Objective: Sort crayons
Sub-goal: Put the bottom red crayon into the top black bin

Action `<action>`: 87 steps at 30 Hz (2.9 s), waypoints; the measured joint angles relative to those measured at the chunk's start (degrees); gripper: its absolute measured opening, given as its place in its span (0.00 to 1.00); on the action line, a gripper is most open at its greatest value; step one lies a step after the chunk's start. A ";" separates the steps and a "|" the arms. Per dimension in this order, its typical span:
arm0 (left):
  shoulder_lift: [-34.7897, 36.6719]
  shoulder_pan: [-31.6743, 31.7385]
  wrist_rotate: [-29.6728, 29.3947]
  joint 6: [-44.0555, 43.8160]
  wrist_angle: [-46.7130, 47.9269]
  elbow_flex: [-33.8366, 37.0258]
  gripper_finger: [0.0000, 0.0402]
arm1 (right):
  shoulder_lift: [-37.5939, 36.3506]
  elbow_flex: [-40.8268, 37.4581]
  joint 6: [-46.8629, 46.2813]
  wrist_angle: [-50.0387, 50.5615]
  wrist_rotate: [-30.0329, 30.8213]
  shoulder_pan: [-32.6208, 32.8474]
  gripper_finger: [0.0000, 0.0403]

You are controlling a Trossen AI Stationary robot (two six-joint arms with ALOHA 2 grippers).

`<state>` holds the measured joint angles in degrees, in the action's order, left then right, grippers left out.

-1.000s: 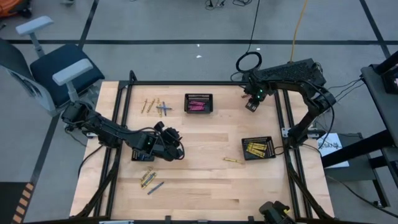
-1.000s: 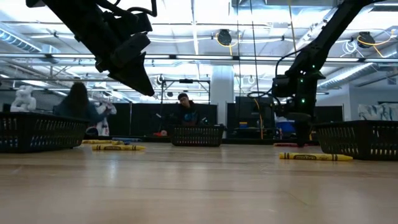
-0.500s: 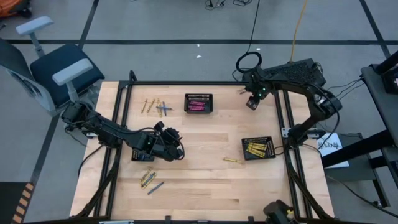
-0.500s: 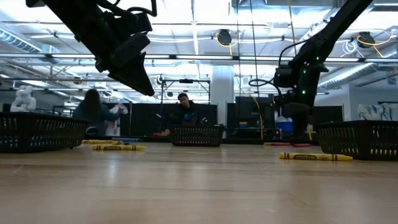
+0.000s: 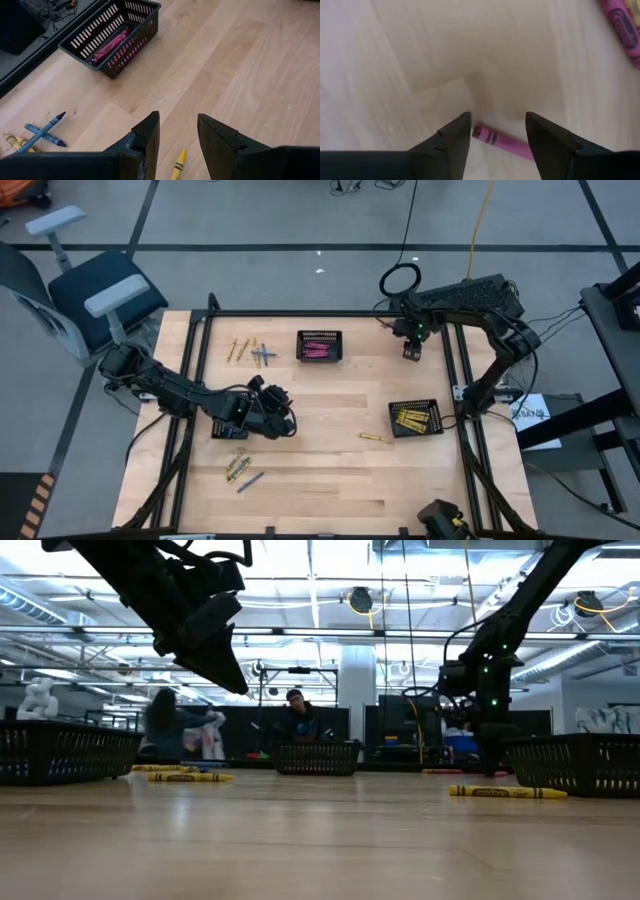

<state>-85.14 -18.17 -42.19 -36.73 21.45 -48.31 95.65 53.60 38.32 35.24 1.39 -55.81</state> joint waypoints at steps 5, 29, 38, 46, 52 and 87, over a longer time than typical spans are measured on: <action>0.00 0.00 0.00 -0.02 0.00 0.00 0.33 | 0.51 0.09 3.27 0.44 -0.05 0.04 0.37; 0.00 0.00 0.00 0.77 -0.02 0.00 0.33 | -2.62 -0.19 9.32 3.68 16.55 5.18 0.46; 0.00 0.00 0.00 1.33 -0.02 0.00 0.33 | -2.62 -0.17 15.12 4.21 16.78 7.20 0.46; 0.00 0.00 0.00 1.53 -0.02 0.00 0.33 | 1.17 -0.08 15.48 6.40 19.61 7.19 0.46; 0.00 0.00 0.00 1.51 -0.02 0.00 0.33 | 4.57 0.20 14.45 6.74 22.62 7.30 0.43; 0.02 -4.15 0.44 1.07 0.07 0.00 0.33 | -11.81 -0.30 -2.94 -1.20 -13.73 14.24 0.00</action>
<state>-85.12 -22.33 -41.76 -35.66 21.52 -48.31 83.84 53.30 35.38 34.04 -12.34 -41.58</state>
